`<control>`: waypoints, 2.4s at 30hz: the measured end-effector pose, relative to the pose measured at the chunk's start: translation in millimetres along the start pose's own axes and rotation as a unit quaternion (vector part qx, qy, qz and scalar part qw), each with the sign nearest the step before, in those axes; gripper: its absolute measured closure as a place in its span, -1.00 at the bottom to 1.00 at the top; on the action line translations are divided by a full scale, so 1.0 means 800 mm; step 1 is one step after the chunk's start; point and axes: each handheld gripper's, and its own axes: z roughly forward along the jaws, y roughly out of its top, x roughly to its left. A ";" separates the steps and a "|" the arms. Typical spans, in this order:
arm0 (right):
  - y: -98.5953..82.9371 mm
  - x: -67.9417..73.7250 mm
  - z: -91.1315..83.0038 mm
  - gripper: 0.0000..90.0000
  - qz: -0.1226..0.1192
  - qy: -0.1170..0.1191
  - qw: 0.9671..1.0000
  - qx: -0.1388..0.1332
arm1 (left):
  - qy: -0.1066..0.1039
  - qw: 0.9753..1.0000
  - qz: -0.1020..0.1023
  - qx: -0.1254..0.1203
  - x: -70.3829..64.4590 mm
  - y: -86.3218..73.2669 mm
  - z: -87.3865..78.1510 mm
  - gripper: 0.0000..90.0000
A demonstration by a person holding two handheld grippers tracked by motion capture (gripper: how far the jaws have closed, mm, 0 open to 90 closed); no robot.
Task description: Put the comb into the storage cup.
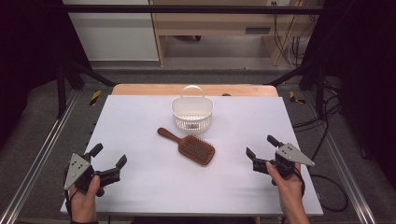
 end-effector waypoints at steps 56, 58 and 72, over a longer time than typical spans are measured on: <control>0.007 0.068 0.016 1.00 0.020 0.069 0.995 0.076 | -0.001 1.000 0.006 0.012 -0.003 -0.002 0.001 -0.93; 0.007 0.072 0.017 1.00 0.019 0.072 0.994 0.078 | -0.001 1.000 0.004 0.011 -0.003 -0.002 0.001 -0.93; 0.006 0.117 0.066 1.00 -0.006 0.100 0.989 0.110 | -0.005 1.000 0.006 0.015 -0.004 -0.003 0.002 -0.93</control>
